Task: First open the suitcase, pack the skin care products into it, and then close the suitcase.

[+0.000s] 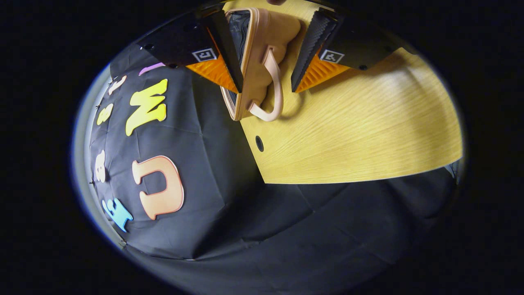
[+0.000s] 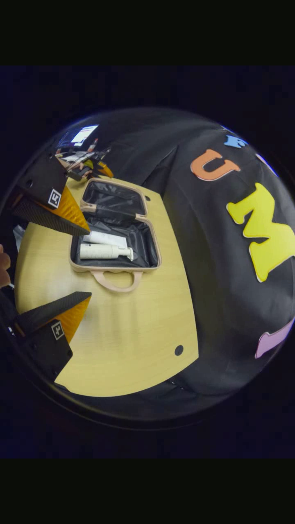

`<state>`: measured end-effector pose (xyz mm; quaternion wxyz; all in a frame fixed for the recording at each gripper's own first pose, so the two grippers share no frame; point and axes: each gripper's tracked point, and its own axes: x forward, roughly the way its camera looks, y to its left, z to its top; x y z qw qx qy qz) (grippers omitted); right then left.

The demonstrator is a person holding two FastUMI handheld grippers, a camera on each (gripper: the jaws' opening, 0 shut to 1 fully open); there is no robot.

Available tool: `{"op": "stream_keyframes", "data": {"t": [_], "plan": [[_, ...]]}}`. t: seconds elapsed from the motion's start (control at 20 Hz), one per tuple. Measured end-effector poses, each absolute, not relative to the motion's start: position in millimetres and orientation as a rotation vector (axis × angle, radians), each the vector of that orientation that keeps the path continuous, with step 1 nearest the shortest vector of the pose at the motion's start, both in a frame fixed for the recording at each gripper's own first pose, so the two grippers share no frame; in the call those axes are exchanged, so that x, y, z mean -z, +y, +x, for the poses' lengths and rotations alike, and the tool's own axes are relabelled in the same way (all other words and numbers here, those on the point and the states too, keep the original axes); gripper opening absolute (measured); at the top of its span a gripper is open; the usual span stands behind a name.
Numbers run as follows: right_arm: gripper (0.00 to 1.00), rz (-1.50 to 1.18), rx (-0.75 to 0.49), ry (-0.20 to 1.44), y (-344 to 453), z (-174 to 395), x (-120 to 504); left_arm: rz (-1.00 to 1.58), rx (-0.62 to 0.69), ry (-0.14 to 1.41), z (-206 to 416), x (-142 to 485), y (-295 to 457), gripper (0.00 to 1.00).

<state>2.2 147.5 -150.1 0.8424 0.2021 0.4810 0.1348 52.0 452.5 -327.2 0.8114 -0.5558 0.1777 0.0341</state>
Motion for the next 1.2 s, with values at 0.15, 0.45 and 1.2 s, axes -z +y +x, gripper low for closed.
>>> {"op": "stream_keyframes", "data": {"t": [0.15, 0.45, 1.2], "plan": [[0.81, 0.426, -0.305, 0.959, 145.5, 2.1, 136.9, -1.204, -0.054, 0.394, 65.0, 330.8, 443.5, 0.68], [0.81, 0.203, -0.327, 0.780, 135.0, 3.9, 101.3, -1.160, -0.120, 0.464, 78.6, 348.3, 445.4, 0.21], [0.76, 0.130, -0.240, 0.545, 74.3, 0.1, 60.9, -0.786, -0.083, 0.292, 98.8, 175.8, 398.5, 0.04]]}}
